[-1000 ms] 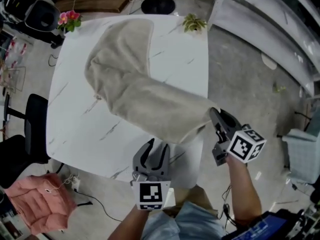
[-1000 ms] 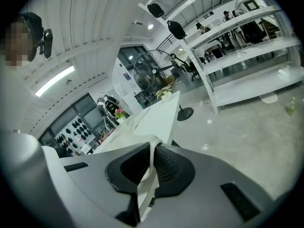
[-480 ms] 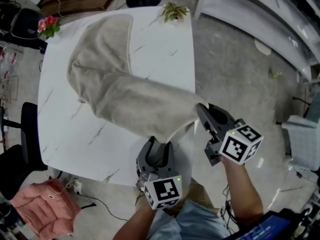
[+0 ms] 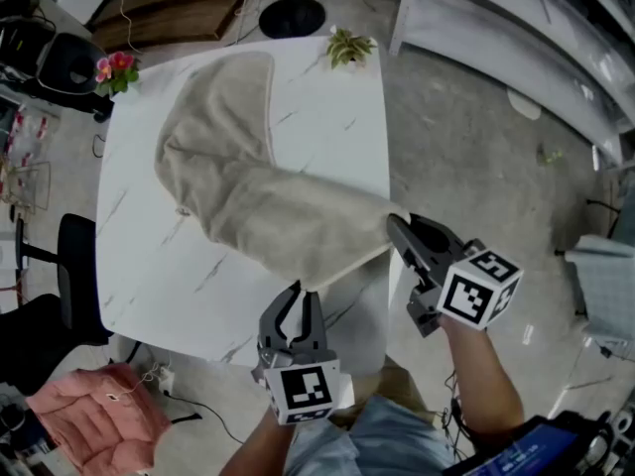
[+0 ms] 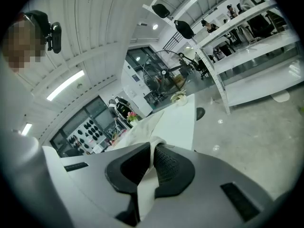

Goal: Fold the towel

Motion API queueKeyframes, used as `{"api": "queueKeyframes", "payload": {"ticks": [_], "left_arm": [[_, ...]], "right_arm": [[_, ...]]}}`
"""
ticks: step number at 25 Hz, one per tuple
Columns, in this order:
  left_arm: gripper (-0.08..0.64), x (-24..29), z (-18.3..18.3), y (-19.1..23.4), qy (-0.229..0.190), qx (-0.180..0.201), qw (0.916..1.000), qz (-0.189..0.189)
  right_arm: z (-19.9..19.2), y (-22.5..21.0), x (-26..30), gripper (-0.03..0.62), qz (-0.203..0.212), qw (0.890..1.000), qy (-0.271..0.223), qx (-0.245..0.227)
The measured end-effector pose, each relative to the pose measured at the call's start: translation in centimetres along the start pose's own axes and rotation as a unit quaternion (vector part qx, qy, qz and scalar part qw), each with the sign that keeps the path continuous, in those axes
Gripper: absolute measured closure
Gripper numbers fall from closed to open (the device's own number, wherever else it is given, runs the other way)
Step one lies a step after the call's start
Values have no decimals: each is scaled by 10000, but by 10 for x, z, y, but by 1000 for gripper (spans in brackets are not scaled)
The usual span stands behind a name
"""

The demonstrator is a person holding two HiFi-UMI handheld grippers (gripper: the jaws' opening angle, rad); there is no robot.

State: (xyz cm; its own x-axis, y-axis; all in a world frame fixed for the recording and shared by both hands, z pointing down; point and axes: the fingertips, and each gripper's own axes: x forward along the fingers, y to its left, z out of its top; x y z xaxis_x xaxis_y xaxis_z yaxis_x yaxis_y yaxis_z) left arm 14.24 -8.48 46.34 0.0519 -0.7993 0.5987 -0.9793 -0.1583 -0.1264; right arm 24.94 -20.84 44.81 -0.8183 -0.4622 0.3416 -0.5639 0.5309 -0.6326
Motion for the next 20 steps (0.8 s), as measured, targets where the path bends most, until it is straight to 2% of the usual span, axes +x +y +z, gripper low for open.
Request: {"api": "queueKeyframes", "payload": {"ticks": [3,7,10,13,17,20], "left_arm": [[514,-30,21,29,-114,197,9996,174],[514,-78,60,83,-471,218,9968,600],[515,-113,82,117,-643,234,9953,684],[514,-150,105,146,-868,252,9945,519],[514,-196,130,179,-1228,680,9900,159],[514,-230,143,202,-1471,923,9845,-259]], "right_arm": [[14,33,-1,563,253,9996,-34,99],[36,99,2,563,726,9970,-247,50],[56,149,4,563,1057,9930,-534,-21],[73,198,-1,563,1249,9891,-763,-180],[90,263,-16,563,1336,9836,-1080,-551],[88,310,-28,561,1293,9802,-1283,-777]]}}
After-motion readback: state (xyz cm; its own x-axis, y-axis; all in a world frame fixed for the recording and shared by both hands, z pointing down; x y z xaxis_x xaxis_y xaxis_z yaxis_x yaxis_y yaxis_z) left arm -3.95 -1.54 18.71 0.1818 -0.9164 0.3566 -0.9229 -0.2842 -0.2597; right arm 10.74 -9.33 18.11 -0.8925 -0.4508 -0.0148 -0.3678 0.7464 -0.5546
